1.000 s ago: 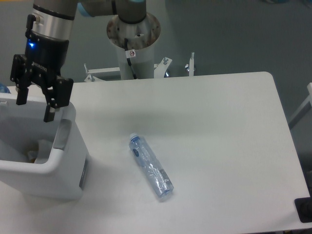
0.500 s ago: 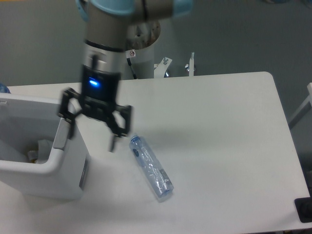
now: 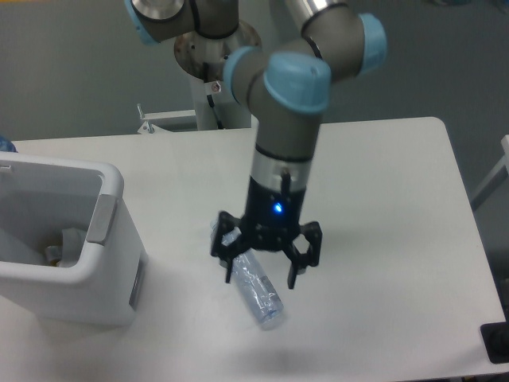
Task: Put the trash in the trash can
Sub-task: 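Move the open gripper back over the clear water bottle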
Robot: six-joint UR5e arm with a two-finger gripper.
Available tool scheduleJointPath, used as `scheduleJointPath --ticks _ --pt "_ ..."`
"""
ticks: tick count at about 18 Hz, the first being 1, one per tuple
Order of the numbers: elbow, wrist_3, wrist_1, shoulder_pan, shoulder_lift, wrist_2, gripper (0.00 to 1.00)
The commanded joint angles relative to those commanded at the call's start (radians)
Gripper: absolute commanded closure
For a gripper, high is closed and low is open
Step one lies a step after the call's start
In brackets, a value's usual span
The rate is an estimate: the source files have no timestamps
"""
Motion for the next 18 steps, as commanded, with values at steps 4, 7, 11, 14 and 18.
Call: scheduleJointPath --ticks 4,7,11,14,18 --pt "0.005 0.002 -0.077 -0.002 -0.038 0.057 0.00" --pt "0.015 0.000 -0.083 -0.006 -0.078 0.095 0.00" --pt "0.061 -0.014 -0.137 -0.012 -0.130 0.131 0.00" --pt "0.124 -0.044 -0.186 -0.032 -0.184 0.163 0.00" --pt "0.202 -0.090 -0.269 -0.058 -0.238 0.164 0.00"
